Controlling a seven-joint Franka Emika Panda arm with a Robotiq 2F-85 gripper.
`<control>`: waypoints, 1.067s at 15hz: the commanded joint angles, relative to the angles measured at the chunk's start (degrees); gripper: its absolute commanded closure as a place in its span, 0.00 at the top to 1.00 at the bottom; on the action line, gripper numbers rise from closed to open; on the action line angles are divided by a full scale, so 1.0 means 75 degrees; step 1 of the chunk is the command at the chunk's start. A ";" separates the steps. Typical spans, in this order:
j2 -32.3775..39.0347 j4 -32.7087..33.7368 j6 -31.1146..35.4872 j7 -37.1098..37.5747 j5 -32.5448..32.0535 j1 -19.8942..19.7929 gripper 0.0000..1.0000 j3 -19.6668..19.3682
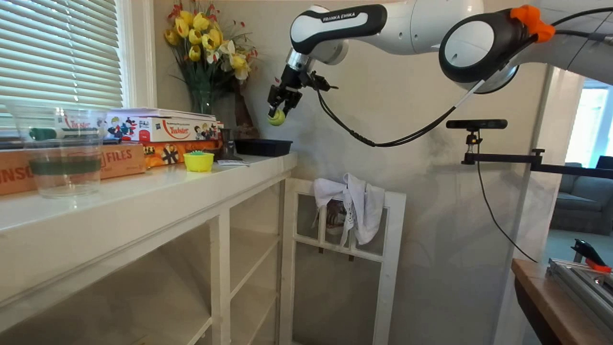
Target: Put the tennis ball in the black box on the right.
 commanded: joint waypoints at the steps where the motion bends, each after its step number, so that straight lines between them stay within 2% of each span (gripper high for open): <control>1: 0.0255 0.0234 0.0084 -0.0571 0.0226 -0.0118 0.41 0.0138; 13: 0.0913 0.0263 0.0592 -0.1940 0.0191 -0.0114 0.41 0.0367; 14: 0.0908 0.0274 0.0575 -0.2011 0.0184 -0.0110 0.81 0.0379; 16: 0.0751 0.0307 0.0646 -0.2029 0.0123 -0.0078 0.98 0.0330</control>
